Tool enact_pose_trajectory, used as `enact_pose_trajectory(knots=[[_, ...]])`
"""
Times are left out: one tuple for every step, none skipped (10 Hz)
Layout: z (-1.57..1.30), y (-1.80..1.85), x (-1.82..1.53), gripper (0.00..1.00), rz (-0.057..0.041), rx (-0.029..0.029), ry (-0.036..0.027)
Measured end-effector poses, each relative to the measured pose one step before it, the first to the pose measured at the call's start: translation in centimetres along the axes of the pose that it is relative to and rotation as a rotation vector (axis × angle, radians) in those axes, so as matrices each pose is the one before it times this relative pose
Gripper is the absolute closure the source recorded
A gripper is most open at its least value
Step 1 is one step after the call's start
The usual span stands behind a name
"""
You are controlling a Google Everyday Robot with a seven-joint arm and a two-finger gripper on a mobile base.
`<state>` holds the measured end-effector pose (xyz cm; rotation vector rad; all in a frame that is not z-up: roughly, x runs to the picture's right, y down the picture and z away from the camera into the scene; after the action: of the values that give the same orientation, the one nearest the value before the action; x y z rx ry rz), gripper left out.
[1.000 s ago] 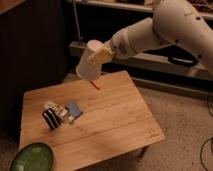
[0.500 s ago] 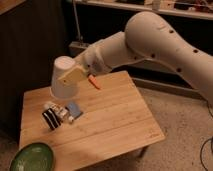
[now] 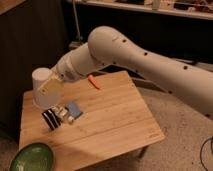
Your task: Place the ceramic cup over the eraser
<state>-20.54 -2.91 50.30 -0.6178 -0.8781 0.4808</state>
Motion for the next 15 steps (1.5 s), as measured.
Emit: enact_pose_trajectory(knots=[[2.02, -0.283, 0.718, 1.0, 0.0023, -0.00676, 0.00931], [2.035, -0.196, 0.362, 1.0, -0.00412, -0.00815, 0.00981], [1.138, 0.008, 0.06, 1.0, -0.00663, -0.00776, 0.00725], [0.611, 0.157, -0.187, 1.0, -0.00681, -0.00581, 0.00324], [0.851, 0.014, -0.048, 1.0, -0.0045, -0.00587, 0.00508], [0.756, 0.014, -0.092, 1.0, -0.00262, -0.00493, 0.00319], [1.198, 0.007, 0.084, 1.0, -0.00277, -0.00717, 0.00641], [1.383, -0.073, 0.303, 1.0, 0.00039, -0.00555, 0.00667], [1.546, -0.108, 0.606, 1.0, 0.0038, -0.00462, 0.00814], [1.043, 0.106, 0.207, 1.0, 0.00105, -0.00577, 0.00482], [1.074, 0.001, 0.287, 1.0, 0.00683, -0.0047, 0.00431], [0.798, -0.179, 0.249, 1.0, 0.00559, 0.00228, 0.0054], [0.697, -0.194, 0.187, 1.0, 0.00169, 0.00491, 0.00741], [0.705, -0.315, 0.228, 1.0, 0.0027, 0.00938, 0.00954], [0.537, -0.995, 0.772, 1.0, 0.01304, 0.01877, 0.01094]])
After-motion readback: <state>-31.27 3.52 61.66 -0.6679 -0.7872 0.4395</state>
